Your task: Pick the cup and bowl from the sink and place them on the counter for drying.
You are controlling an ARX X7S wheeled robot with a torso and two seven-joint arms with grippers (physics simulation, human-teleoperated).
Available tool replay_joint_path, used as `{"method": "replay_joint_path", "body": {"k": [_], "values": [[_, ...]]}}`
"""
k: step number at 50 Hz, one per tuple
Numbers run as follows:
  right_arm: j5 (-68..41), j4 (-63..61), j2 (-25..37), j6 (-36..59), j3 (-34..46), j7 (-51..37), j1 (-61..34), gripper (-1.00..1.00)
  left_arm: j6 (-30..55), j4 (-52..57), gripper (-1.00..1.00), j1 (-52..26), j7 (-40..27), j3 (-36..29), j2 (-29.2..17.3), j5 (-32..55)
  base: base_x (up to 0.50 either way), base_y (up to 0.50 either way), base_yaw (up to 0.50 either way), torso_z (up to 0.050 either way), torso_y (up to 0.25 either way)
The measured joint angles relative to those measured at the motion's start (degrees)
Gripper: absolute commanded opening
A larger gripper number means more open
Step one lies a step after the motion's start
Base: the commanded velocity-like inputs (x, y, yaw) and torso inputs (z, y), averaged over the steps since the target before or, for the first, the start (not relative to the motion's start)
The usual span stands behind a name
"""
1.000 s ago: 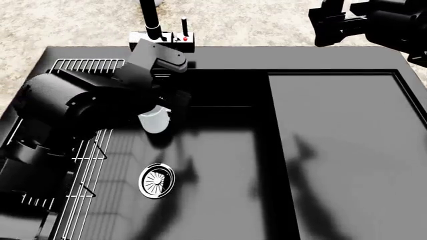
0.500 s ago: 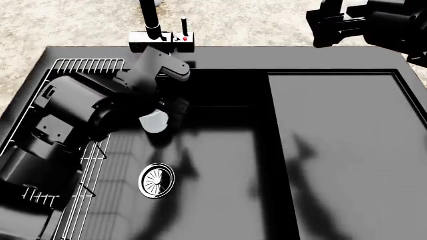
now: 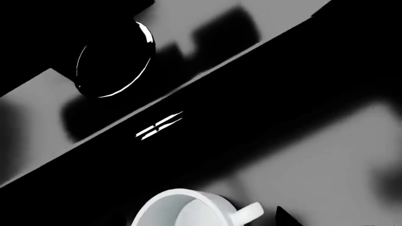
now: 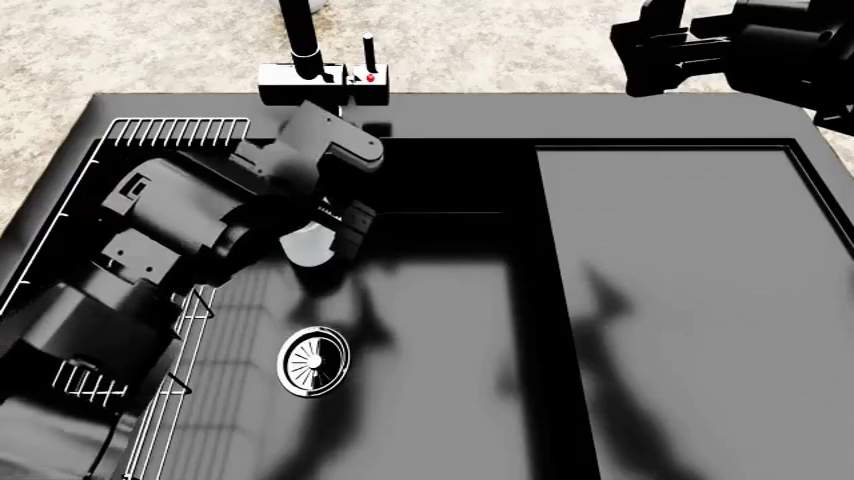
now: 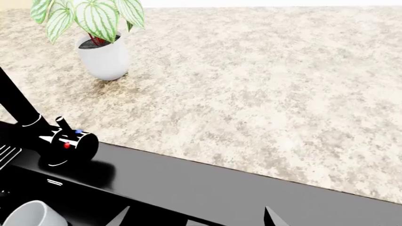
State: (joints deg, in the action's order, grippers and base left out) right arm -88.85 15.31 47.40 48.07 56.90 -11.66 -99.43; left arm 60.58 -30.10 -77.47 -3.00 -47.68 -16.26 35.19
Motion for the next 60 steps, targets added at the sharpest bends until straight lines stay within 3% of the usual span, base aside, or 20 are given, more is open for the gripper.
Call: {"method": "replay_joint_path", "body": {"k": [15, 60], "values": [[-0.74, 0.32, -0.08, 0.25, -0.37, -0.23, 0.14, 1.0, -3.12, -4.41, 1.0, -0.66, 1.53, -2.62, 1.35, -2.35, 0.0, 0.0, 0.0, 0.0, 0.0], [-2.36, 1.18, -0.42, 0.79, -1.42, -1.83, 0.7, 1.0, -9.29, -19.97, 1.0, -3.02, 5.75, -0.08, 6.06, -4.98, 0.0, 0.0, 0.0, 0.0, -0.003]]}}
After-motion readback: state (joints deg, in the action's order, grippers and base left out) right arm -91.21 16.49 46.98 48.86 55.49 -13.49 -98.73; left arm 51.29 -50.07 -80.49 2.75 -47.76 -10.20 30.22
